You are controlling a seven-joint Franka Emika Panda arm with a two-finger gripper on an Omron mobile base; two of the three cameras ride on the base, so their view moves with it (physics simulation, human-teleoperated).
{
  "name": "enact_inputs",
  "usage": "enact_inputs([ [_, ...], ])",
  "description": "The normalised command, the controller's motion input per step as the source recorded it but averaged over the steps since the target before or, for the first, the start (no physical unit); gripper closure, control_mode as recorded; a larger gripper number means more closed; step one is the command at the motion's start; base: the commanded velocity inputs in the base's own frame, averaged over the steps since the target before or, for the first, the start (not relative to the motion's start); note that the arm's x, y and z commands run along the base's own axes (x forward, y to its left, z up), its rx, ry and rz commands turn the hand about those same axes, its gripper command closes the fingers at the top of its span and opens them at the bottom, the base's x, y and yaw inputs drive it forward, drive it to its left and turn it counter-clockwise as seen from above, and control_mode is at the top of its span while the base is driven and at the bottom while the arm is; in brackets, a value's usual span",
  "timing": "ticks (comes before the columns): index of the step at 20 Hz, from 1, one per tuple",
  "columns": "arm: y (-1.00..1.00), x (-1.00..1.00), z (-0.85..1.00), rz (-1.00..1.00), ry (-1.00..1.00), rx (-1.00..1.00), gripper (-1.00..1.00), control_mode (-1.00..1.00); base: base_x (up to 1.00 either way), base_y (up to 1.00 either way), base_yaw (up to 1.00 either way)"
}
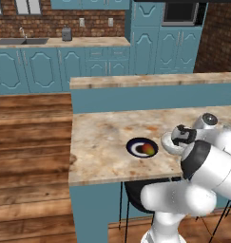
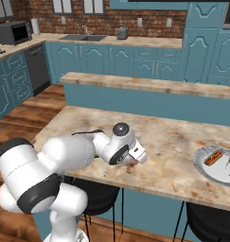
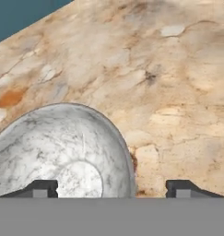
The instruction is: Take the smaller bowl and place it next to the appetizer plate on the dining counter , and place the larger bowl next to the plate with cooked food.
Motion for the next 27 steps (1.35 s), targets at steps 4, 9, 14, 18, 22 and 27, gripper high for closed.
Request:
enact_inputs([
  [4,-0.02,-0.54,1.0,0.0,-0.13,-0.05,-1.0,-1.0,0.0,0.0,0.0],
  [9,0.0,-0.71,1.0,0.01,-0.24,-0.15,-1.0,-1.0,0.0,0.0,0.0],
  [14,0.05,-0.52,1.0,0.0,-0.22,-0.15,-1.0,-1.0,0.0,0.0,0.0],
  [18,0.0,-0.29,1.0,0.0,-0.14,-0.11,-1.0,-1.0,0.0,0.0,0.0],
  [22,0.0,-0.25,0.99,0.0,-0.07,-0.07,-1.0,-1.0,0.0,0.0,0.0],
  [27,0.0,-0.26,0.93,0.0,-0.03,-0.05,-1.0,-1.0,0.0,0.0,0.0],
])
